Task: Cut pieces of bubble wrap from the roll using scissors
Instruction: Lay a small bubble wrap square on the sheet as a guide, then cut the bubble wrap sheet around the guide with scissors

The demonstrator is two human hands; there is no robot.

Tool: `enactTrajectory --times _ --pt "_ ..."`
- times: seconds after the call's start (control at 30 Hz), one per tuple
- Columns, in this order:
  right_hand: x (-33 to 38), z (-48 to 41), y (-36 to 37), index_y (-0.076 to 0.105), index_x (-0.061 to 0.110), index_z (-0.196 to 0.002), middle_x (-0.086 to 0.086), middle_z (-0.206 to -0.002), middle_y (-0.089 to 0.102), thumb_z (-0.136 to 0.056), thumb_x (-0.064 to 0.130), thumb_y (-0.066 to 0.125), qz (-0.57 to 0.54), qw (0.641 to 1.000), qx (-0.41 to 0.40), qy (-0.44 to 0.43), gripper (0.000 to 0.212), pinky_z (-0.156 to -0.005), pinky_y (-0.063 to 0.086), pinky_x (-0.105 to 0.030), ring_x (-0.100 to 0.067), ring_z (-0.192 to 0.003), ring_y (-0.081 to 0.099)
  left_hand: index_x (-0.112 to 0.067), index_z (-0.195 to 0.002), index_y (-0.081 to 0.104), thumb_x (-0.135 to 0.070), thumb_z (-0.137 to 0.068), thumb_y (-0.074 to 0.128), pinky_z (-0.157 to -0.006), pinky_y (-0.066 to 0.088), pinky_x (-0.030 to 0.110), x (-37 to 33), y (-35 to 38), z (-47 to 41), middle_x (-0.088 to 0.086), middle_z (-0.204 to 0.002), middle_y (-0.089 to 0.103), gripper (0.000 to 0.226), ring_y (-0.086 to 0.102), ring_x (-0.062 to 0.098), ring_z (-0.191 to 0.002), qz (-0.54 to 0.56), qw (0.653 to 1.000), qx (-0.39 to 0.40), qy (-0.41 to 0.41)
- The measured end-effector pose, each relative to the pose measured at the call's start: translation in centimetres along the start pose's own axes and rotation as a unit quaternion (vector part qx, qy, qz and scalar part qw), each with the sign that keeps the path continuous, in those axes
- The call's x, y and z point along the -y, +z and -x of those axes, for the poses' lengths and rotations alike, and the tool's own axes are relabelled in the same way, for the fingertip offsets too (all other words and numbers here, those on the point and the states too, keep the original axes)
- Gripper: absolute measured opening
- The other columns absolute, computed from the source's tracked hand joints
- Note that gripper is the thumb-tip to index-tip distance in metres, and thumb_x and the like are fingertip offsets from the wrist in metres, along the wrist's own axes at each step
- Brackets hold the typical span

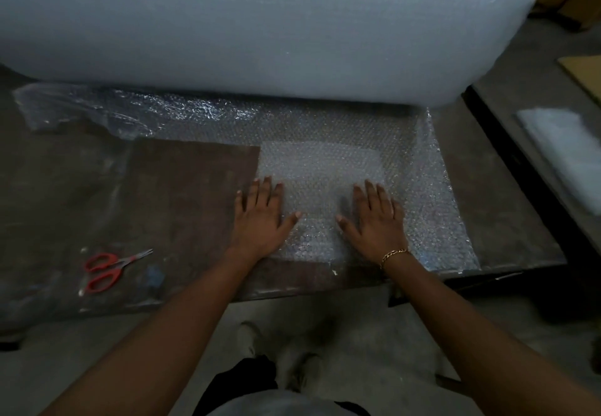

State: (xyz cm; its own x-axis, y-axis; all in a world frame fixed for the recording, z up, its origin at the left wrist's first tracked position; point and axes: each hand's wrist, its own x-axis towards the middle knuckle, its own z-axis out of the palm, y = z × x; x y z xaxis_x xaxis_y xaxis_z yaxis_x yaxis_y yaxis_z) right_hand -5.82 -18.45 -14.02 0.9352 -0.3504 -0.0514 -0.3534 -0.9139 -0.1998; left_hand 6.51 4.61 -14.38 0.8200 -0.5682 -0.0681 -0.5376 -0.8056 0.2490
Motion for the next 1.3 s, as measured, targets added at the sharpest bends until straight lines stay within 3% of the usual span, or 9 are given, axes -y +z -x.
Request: enactTrajectory --times 0.1,0.2,0.37,0.5,0.7,0.9,1.03,1.17,1.3 --pt "3.5 0.3 -0.7 0.031 0.024 -0.155 -0.005 -0.163 0.028 -0.093 0.065 0.035 -0.019 0.997 -0.059 -0.051 0.075 -0.116 0.021 -0.052 -0.029 -0.150 0.025 -0.023 -0.153 0.038 -0.072 -0.092 0.019 -0.120 0.017 0.054 2.2 -1.5 2.1 0.006 -0.163 0.030 0.080 0.020 0.026 -0.152 0.011 0.998 -0.053 -0.015" --pt "9.2 0.6 -0.6 0.044 0.023 -0.147 -0.005 -0.148 0.048 -0.089 0.058 0.043 -0.085 0.989 -0.076 -0.091 0.068 -0.105 0.037 -0.046 -0.027 -0.134 0.044 -0.024 -0.142 0.051 -0.064 -0.092 0.031 -0.111 0.031 0.050 5.5 -2.8 4.7 0.006 -0.149 0.047 0.067 0.038 0.026 -0.139 0.009 0.997 -0.071 -0.033" --pt "20.1 1.9 1.2 0.056 0.027 -0.132 0.007 -0.122 0.063 -0.092 0.044 0.062 -0.257 0.959 0.017 -0.121 0.044 -0.087 0.053 -0.034 -0.017 -0.100 0.063 -0.021 -0.132 0.060 -0.056 -0.087 0.030 -0.099 0.040 0.047 13.5 -4.9 9.8 0.008 -0.137 0.057 0.064 0.050 0.032 -0.126 0.010 0.991 -0.082 -0.106" --pt "27.5 3.5 3.2 0.064 0.026 -0.117 0.013 -0.098 0.066 -0.091 0.042 0.064 -0.298 0.942 0.085 -0.128 0.031 -0.080 0.052 -0.032 -0.014 -0.088 0.065 -0.022 -0.125 0.062 -0.049 -0.082 0.036 -0.095 0.040 0.045 19.8 -6.6 14.3 0.005 -0.129 0.060 0.057 0.052 0.032 -0.119 -0.016 0.987 -0.048 -0.151" --pt "33.5 6.0 5.3 0.067 0.021 -0.108 0.005 -0.096 0.069 -0.088 0.037 0.065 -0.299 0.939 0.130 -0.112 0.025 -0.080 0.052 -0.032 -0.013 -0.087 0.065 -0.026 -0.120 0.063 -0.046 -0.087 0.058 -0.090 0.038 0.041 23.7 -7.2 16.1 0.003 -0.122 0.057 0.038 0.050 0.029 -0.119 -0.026 0.993 -0.015 -0.111" --pt "34.3 7.6 5.4 0.068 0.019 -0.113 0.002 -0.099 0.072 -0.089 0.036 0.067 -0.300 0.944 0.114 -0.070 0.029 -0.084 0.055 -0.038 -0.015 -0.091 0.068 -0.014 -0.088 0.062 -0.025 -0.082 0.069 -0.075 0.047 0.040 24.1 -7.8 14.6 0.013 -0.094 0.070 0.014 0.065 0.036 -0.094 0.089 0.992 -0.007 -0.092" --pt "33.9 8.5 5.3 0.067 0.024 -0.115 0.005 -0.102 0.071 -0.090 0.034 0.068 -0.297 0.949 0.095 -0.048 0.027 -0.085 0.053 -0.032 -0.011 -0.091 0.066 -0.020 -0.083 0.055 -0.035 -0.078 0.068 -0.071 0.050 0.038 23.9 -7.8 13.7 0.012 -0.092 0.069 0.021 0.066 0.035 -0.090 0.061 0.996 0.009 -0.072" --pt "33.2 9.1 4.6 0.068 0.024 -0.114 0.006 -0.100 0.071 -0.090 0.033 0.069 -0.310 0.947 0.075 -0.031 0.026 -0.080 0.051 -0.027 -0.008 -0.084 0.063 -0.018 -0.084 0.061 -0.050 -0.072 0.057 -0.071 0.051 0.037 22.9 -8.0 12.6 0.013 -0.090 0.072 0.035 0.068 0.035 -0.088 0.090 0.993 0.018 -0.073" --pt "31.9 9.2 4.3 0.068 0.024 -0.109 0.005 -0.100 0.070 -0.089 0.031 0.070 -0.356 0.932 0.071 -0.013 0.021 -0.079 0.052 -0.029 -0.005 -0.078 0.059 -0.022 -0.070 0.063 -0.031 -0.078 0.078 -0.075 0.055 0.034 21.0 -8.5 10.8 0.004 -0.079 0.073 0.018 0.069 0.026 -0.080 0.212 0.969 0.041 -0.124"
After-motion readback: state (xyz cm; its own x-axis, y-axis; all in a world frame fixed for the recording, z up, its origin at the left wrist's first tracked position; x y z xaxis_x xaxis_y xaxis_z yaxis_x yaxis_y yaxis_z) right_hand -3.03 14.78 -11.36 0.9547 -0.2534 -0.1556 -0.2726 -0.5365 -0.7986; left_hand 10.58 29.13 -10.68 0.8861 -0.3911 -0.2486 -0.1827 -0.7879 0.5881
